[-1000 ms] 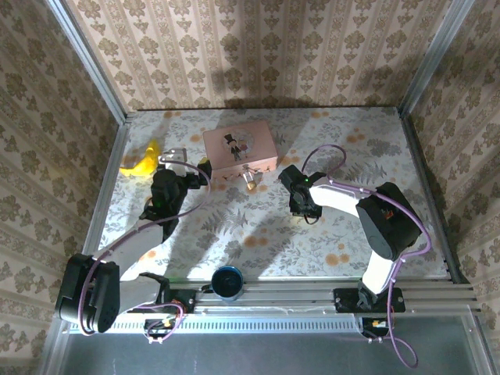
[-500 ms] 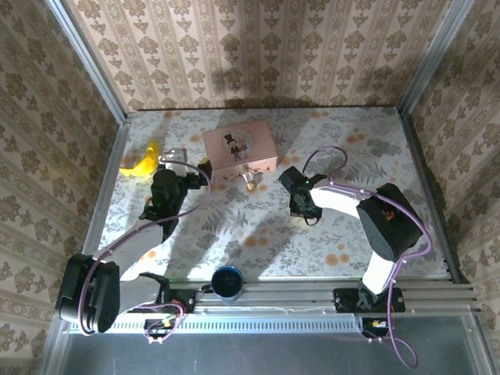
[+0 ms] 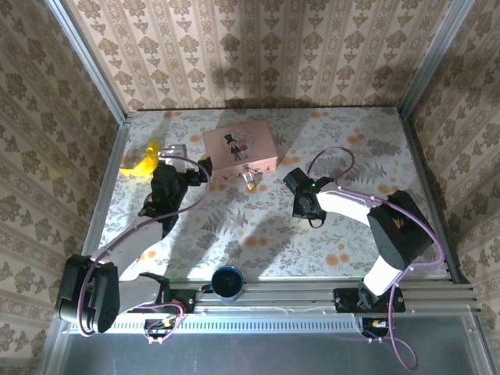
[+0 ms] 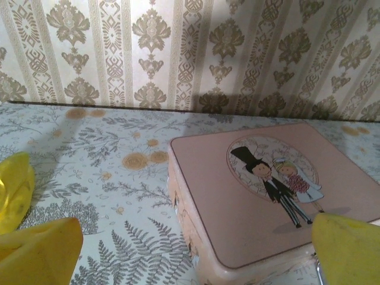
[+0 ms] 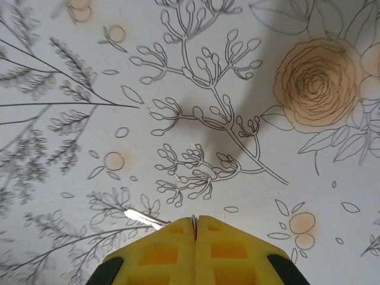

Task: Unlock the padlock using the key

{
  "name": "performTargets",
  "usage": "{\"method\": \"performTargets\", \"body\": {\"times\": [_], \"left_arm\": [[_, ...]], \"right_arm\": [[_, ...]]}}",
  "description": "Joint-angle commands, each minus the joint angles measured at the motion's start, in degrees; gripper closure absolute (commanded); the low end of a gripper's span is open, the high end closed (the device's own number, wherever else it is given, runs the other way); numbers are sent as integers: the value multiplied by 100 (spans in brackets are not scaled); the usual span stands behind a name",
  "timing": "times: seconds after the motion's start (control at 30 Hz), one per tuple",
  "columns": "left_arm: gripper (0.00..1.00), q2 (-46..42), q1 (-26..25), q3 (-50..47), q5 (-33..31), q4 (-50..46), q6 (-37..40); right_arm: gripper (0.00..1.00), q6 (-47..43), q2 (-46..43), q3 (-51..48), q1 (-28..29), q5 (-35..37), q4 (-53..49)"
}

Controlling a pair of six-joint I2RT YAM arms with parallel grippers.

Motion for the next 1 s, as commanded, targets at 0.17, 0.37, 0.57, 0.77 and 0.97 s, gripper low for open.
{"method": "performTargets", "body": {"times": [0.17, 0.37, 0.57, 0.77, 0.97], "left_arm": [[0, -186, -38, 524, -68, -982, -360], [0, -212, -14, 679, 53, -1415, -476], [0, -154, 10, 664, 681, -1455, -484], [0, 28, -74, 948, 1999, -1409, -756], [11, 289, -834, 1312, 2680, -1336, -731]], "right_arm": [[100, -446, -1007, -29, -1, -175, 193], [100, -794, -1616, 166, -1, -690, 535], [100, -1165, -1882, 569, -1, -1297, 626], [100, -1258, -2130, 401, 7, -1813, 1417], [100, -1039, -2041, 341, 7, -2088, 1939]]}}
